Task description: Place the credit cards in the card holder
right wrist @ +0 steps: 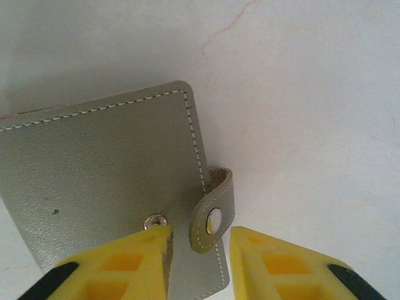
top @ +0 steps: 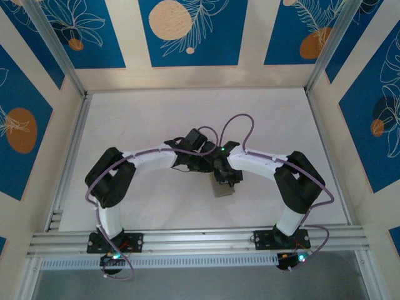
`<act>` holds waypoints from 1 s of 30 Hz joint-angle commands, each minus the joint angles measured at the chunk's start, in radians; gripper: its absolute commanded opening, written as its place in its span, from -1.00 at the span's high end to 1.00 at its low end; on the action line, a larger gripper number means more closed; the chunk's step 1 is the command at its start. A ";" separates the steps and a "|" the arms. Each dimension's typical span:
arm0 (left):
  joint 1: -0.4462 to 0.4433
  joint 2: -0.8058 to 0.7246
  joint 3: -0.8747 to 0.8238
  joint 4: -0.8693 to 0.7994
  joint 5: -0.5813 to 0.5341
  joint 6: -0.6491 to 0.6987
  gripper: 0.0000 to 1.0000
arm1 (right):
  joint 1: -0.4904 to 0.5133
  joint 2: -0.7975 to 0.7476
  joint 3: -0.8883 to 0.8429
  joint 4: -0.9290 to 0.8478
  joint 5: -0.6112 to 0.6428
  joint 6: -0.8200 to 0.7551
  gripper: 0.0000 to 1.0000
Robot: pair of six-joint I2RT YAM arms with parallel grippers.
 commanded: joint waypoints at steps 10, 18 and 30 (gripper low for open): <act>-0.038 0.053 0.056 0.006 0.027 -0.012 0.73 | -0.026 -0.016 -0.015 -0.004 0.007 -0.012 0.66; -0.041 0.066 0.049 0.010 0.029 -0.011 0.73 | -0.016 -0.044 -0.018 0.004 -0.026 -0.024 0.66; -0.049 0.075 0.047 0.017 0.029 -0.016 0.73 | -0.027 -0.023 0.010 -0.012 -0.015 -0.045 0.69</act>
